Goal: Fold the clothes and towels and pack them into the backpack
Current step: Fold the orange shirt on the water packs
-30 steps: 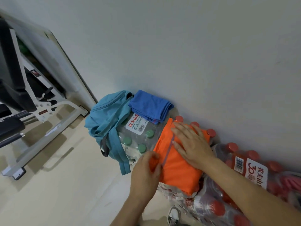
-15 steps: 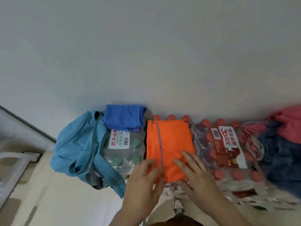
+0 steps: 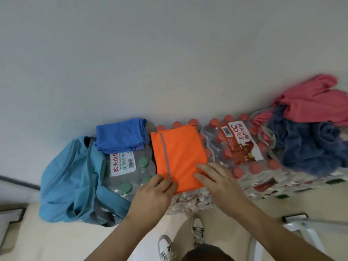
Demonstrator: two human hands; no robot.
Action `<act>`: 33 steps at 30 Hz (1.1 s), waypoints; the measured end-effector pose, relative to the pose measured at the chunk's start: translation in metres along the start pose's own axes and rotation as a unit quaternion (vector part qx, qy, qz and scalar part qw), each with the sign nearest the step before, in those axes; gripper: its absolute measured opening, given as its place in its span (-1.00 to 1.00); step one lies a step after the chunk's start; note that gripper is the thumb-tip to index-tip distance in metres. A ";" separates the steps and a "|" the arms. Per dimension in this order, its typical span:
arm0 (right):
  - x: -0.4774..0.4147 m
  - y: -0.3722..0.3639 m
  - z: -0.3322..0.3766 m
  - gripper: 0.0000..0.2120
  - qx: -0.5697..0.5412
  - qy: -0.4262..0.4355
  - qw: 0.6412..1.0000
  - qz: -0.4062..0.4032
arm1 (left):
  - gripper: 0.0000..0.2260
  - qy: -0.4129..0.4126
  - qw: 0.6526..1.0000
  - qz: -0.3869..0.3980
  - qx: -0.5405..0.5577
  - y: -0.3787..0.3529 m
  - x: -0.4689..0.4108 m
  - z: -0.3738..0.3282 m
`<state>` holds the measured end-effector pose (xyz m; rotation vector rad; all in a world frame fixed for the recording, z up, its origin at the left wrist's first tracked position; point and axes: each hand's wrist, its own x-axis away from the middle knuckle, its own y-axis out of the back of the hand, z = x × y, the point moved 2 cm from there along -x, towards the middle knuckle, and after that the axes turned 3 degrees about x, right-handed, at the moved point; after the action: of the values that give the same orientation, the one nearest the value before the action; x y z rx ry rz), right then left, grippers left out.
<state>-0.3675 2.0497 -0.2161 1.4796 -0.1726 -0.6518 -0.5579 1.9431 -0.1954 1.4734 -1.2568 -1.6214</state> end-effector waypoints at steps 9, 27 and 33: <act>0.000 0.009 0.003 -0.39 0.036 0.002 0.988 0.147 | -0.50 0.019 0.993 0.114 -0.007 -0.014 -0.006 -0.023; -0.014 0.018 0.004 -0.58 0.030 0.057 0.991 0.117 | -0.66 0.009 0.975 0.167 0.149 -0.005 -0.017 0.004; -0.038 0.041 -0.013 -0.60 -0.122 -0.036 0.956 0.265 | -0.50 0.039 0.960 0.214 0.175 -0.002 -0.002 0.017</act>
<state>-0.3803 2.0785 -0.1679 1.1045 -0.5079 -0.2761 -0.5735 1.9500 -0.1976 1.3224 -1.7402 -1.0863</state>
